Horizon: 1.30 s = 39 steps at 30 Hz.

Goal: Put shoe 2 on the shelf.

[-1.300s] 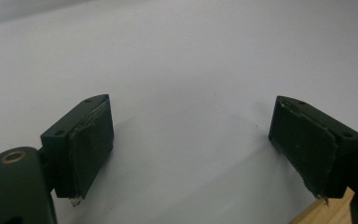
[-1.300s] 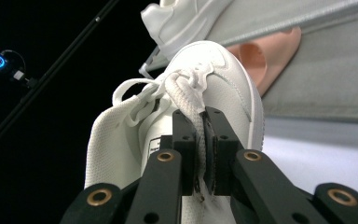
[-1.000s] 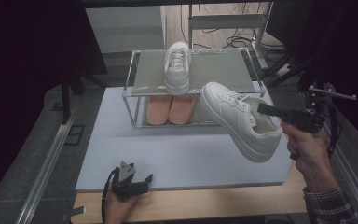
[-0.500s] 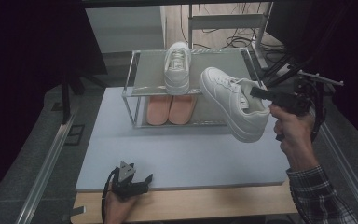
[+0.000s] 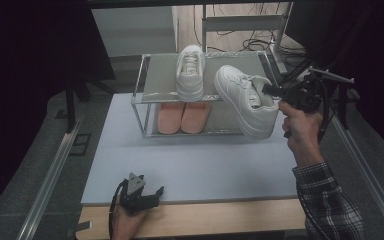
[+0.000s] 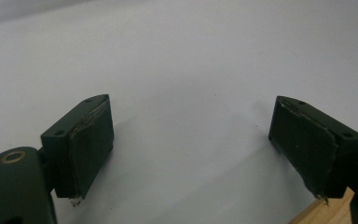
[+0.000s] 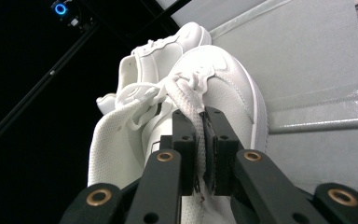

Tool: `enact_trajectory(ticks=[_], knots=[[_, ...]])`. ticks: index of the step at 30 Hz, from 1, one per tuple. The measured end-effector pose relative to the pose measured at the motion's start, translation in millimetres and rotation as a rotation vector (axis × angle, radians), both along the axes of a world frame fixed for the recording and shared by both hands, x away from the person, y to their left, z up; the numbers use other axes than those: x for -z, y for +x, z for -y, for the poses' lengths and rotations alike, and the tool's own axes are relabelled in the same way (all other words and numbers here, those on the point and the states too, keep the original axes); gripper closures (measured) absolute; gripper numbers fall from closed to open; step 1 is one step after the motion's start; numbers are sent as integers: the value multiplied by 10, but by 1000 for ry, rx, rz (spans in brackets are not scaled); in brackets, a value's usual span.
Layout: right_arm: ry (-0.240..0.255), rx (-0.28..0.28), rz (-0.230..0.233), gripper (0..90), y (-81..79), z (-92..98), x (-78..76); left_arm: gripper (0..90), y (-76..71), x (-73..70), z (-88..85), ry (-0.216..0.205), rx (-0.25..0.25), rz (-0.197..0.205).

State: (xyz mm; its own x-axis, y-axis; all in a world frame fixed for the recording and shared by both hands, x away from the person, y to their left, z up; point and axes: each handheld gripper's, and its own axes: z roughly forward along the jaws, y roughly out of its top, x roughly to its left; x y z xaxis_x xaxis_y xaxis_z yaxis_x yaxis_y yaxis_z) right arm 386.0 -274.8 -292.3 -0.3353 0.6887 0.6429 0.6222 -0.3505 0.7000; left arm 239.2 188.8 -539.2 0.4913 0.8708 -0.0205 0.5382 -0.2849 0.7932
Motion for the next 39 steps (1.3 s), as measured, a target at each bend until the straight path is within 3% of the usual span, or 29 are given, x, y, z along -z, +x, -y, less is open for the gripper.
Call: enact_trajectory(ticks=[12,31,36,39], knots=[[-1,52,-14,847,235,-113,28,138,0,0,-1,-1,0,0],[-32,111,-9,834,617,-447,58,139,0,-1,-1,1,1,0],[-62,87,30,758,648,-496,53,141,-1,0,-1,1,1,1],[-53,54,38,624,642,-493,40,142,-1,-1,-1,3,2,3]])
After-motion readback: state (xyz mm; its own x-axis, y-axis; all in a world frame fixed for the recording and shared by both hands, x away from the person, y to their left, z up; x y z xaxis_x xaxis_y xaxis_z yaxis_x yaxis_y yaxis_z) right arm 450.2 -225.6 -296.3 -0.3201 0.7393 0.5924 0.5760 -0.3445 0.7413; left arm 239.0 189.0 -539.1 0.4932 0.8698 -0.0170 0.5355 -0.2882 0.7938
